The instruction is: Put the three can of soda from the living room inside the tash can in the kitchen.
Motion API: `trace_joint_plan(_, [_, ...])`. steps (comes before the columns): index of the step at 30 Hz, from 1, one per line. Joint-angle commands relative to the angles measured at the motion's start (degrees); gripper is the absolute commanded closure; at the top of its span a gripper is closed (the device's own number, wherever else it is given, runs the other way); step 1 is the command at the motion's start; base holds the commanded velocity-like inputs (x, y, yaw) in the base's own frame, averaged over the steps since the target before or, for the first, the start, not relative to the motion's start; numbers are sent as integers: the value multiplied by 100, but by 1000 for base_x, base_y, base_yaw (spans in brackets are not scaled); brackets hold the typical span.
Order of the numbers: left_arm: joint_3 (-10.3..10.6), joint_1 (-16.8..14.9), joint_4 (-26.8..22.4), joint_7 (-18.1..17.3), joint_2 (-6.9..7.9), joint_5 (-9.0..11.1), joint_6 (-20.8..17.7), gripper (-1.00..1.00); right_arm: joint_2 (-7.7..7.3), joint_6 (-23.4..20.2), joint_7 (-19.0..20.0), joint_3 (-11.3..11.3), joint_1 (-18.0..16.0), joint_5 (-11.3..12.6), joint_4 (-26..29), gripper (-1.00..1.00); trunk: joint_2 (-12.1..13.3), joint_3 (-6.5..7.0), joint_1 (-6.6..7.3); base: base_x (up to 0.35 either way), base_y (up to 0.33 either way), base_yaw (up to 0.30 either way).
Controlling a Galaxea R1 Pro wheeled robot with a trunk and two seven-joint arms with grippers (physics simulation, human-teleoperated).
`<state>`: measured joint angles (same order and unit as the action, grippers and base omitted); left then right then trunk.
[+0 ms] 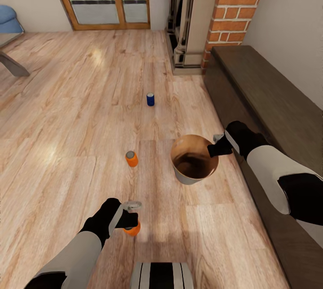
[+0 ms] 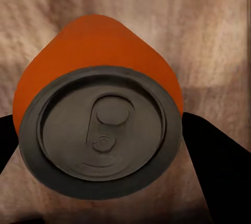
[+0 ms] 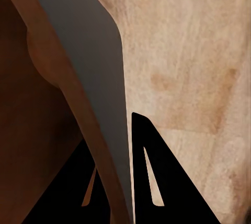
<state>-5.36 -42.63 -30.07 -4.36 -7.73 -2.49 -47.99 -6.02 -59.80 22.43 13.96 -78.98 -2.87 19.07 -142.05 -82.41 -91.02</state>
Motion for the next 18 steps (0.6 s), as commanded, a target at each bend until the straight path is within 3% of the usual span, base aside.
trace_joint_plan(1, [0, 0, 1, -4, 0, -3, 0, 100, 4, -20, 33, -25, 1, 125, 0, 100, 42, 19, 23, 0, 0, 0])
trace_joint_plan(11, [0, 2, 1, -4, 0, -5, 0, 100, 25, -20, 33, -25, 5, 120, 0, 100, 443, 198, 242, 0, 0, 0])
trace_joint_plan(18, [7, 0, -10, -12, 4, -6, -7, 100, 154, -20, 33, -29, 9, 125, -6, 100, 723, 324, 396, 0, 0, 0])
